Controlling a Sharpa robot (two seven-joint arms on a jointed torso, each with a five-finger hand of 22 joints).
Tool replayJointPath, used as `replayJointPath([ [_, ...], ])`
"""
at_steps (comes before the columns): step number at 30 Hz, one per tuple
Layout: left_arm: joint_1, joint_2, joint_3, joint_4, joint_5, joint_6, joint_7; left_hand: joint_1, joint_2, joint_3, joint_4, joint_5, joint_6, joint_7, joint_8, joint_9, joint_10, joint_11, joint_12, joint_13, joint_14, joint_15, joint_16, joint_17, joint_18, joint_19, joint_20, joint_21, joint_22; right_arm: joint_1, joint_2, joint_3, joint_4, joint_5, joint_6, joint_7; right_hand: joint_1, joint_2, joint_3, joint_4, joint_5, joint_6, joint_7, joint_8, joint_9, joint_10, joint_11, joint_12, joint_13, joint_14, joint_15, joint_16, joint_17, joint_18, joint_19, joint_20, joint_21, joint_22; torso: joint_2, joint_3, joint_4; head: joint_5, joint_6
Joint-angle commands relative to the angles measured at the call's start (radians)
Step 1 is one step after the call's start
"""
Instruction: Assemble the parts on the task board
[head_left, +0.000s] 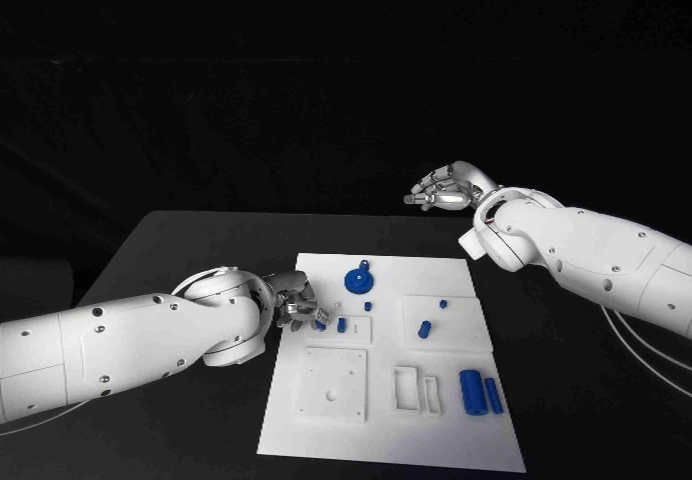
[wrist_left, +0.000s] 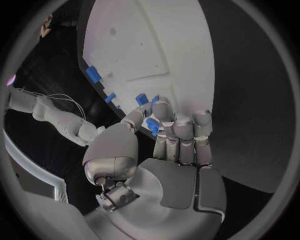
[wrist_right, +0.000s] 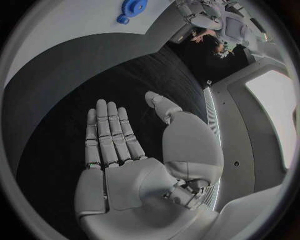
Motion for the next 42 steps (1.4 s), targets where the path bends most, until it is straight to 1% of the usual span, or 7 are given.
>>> replayJointPath([
  [1, -0.006, 0.001, -0.004, 0.002, -0.026, 0.049, -0.006, 0.003, 0.012, 0.043, -0.039, 0.003, 0.080, -0.051, 0.003, 0.002, 0.015, -0.025, 0.006, 0.002, 0.067, -0.072, 0.006, 0.001, -0.001, 0.008, -0.130, 0.006, 0.001, -0.002, -0.001, 0.000, 0.002, -0.001, 0.012, 0.011, -0.011, 0.000, -0.006, 0.002, 0.004, -0.006, 0.002, 0.002, -0.002, 0.006, -0.001, -0.004, -0.001, -0.010, 0.000, -0.001, -0.001, -0.005, -0.004, 0.000, -0.006, 0.001, 0.000, -0.0001, 0.0002, 0.000, -0.001],
  [14, -0.007, -0.003, -0.004, 0.004, -0.024, 0.061, -0.009, 0.004, 0.013, 0.044, -0.041, 0.004, 0.079, -0.051, 0.004, 0.002, 0.014, -0.025, 0.008, 0.002, 0.066, -0.072, 0.006, 0.001, -0.001, 0.007, -0.130, 0.006, 0.002, -0.003, -0.002, 0.000, 0.002, -0.001, 0.013, 0.011, -0.012, 0.000, -0.006, 0.002, 0.004, -0.006, 0.002, 0.002, -0.002, 0.006, -0.001, -0.004, -0.003, -0.010, 0.000, -0.001, -0.002, -0.005, -0.004, 0.001, -0.006, 0.002, 0.000, -0.0002, -0.0001, -0.001, -0.002],
  [35, -0.007, -0.004, -0.004, -0.003, -0.024, 0.080, -0.017, 0.003, 0.014, 0.045, -0.041, 0.004, 0.078, -0.051, 0.005, 0.002, 0.013, -0.025, 0.009, 0.002, 0.065, -0.072, 0.006, 0.002, -0.001, 0.006, -0.130, 0.006, 0.003, -0.004, -0.002, 0.000, 0.003, 0.000, 0.013, 0.012, -0.012, 0.001, -0.007, 0.003, 0.005, -0.006, 0.002, 0.002, -0.002, 0.006, -0.001, -0.004, -0.004, -0.010, 0.000, 0.000, -0.002, -0.004, -0.004, 0.001, -0.007, 0.004, 0.000, 0.0005, -0.0010, 0.000, -0.001],
  [37, -0.007, -0.004, -0.004, -0.002, -0.025, 0.085, -0.016, 0.002, 0.016, 0.044, -0.040, 0.005, 0.078, -0.051, 0.006, 0.002, 0.012, -0.025, 0.010, 0.003, 0.065, -0.072, 0.006, 0.002, -0.001, 0.006, -0.129, 0.006, 0.004, -0.005, -0.002, 0.000, 0.003, 0.000, 0.013, 0.012, -0.012, 0.001, -0.007, 0.003, 0.005, -0.006, 0.002, 0.003, -0.002, 0.006, -0.001, -0.004, -0.005, -0.010, 0.000, 0.000, -0.002, -0.004, -0.004, 0.001, -0.007, 0.004, 0.000, 0.0006, -0.0006, -0.001, -0.001],
  [40, -0.007, -0.004, -0.004, -0.002, -0.018, 0.096, -0.014, -0.017, 0.027, 0.039, -0.039, 0.016, 0.080, -0.051, 0.012, 0.004, 0.012, -0.025, 0.019, 0.005, 0.064, -0.071, 0.011, 0.005, -0.002, 0.004, -0.128, 0.007, 0.007, -0.005, -0.003, 0.000, 0.004, 0.000, 0.013, 0.012, -0.012, 0.001, -0.007, 0.003, 0.005, -0.006, 0.002, 0.003, -0.002, 0.006, -0.001, -0.004, -0.005, -0.010, 0.000, 0.000, -0.003, -0.004, -0.004, 0.001, -0.008, 0.004, 0.000, 0.0009, -0.0004, -0.001, -0.002],
  [42, -0.007, -0.003, -0.004, -0.001, -0.017, 0.099, -0.014, -0.024, 0.027, 0.037, -0.038, 0.017, 0.082, -0.051, 0.015, 0.004, 0.011, -0.025, 0.022, 0.006, 0.064, -0.071, 0.013, 0.006, -0.002, 0.003, -0.127, 0.007, 0.008, -0.005, -0.003, 0.000, 0.005, 0.000, 0.013, 0.012, -0.012, 0.000, -0.007, 0.003, 0.005, -0.006, 0.002, 0.003, -0.002, 0.006, -0.001, -0.004, -0.005, -0.010, 0.000, 0.000, -0.003, -0.004, -0.004, 0.001, -0.008, 0.004, 0.000, 0.0009, -0.0004, -0.001, -0.002],
])
